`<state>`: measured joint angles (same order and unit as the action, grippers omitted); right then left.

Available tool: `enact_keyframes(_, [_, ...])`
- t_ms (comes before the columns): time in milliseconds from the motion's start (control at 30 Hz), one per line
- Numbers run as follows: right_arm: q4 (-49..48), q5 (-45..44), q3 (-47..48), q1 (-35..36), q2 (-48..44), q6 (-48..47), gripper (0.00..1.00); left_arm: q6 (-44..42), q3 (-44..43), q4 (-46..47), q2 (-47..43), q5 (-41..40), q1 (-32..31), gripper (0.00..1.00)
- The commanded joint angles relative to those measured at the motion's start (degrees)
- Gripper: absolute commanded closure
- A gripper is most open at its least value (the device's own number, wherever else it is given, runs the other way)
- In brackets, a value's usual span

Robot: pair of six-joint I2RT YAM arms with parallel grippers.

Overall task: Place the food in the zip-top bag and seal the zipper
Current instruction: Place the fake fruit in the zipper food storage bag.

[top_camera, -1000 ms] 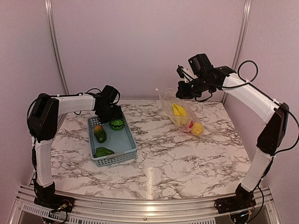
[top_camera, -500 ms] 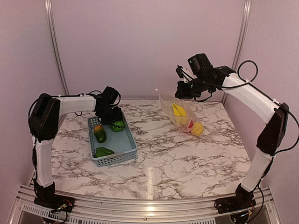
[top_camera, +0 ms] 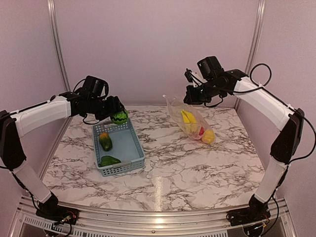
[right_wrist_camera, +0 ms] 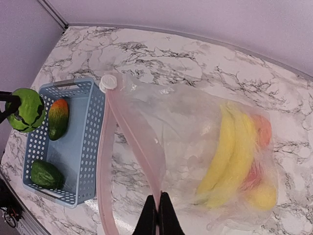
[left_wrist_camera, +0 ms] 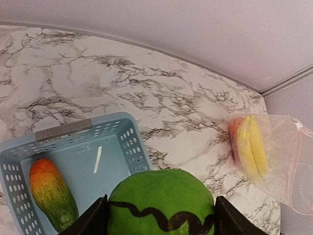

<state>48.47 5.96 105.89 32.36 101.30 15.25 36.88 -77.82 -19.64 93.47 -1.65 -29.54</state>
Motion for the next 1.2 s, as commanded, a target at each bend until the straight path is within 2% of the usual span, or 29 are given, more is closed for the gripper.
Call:
enact_keyframes(0, [0.47, 1.59, 4.97, 1.01, 1.91, 0.98, 1.0, -2.03, 3.43, 16.77, -5.94, 10.75, -3.41, 0.4])
enact_keyframes(100, [0.55, 3.02, 6.57, 1.33, 3.15, 1.72, 1.0, -1.93, 3.82, 27.75, -6.47, 14.73, -5.82, 0.4])
enact_keyframes(233, [1.68, 3.7, 9.21, 2.04, 4.86, 1.87, 1.0, -2.36, 0.04, 32.8, -3.96, 15.43, -9.63, 0.4])
enact_keyframes(600, [0.94, 4.99, 9.03, 2.11, 3.97, 3.37, 1.0, -0.22, -10.46, 29.32, 6.63, 8.43, -15.02, 0.42])
enact_keyframes(733, [0.28, 5.02, 8.31, 2.16, 3.48, 4.1, 1.0, -0.83, -10.87, 27.69, 8.43, 5.6, -16.04, 0.43])
enact_keyframes(1033, [-1.18, 7.48, 7.72, 2.13, 3.12, 6.29, 1.0, 0.09, -13.72, 25.09, 13.66, 5.08, -16.71, 0.38])
enact_keyframes(1067, [-1.26, 7.56, 7.69, 2.18, 3.18, 6.29, 1.0, 0.11, -14.39, 25.02, 14.18, 5.0, -16.89, 0.36])
enact_keyframes(1100, [-1.33, 7.58, 7.63, 2.17, 3.25, 6.34, 1.0, 0.1, -15.19, 24.98, 14.73, 5.08, -17.18, 0.26])
enact_keyframes(1133, [-1.17, 7.58, 7.7, 2.18, 3.29, 6.29, 1.0, -0.3, -15.89, 25.18, 15.06, 5.41, -17.48, 0.08])
enact_keyframes(1167, [-1.26, 7.62, 7.75, 2.18, 3.37, 6.3, 1.0, -0.82, -16.74, 25.2, 15.23, 5.54, -17.77, 0.02])
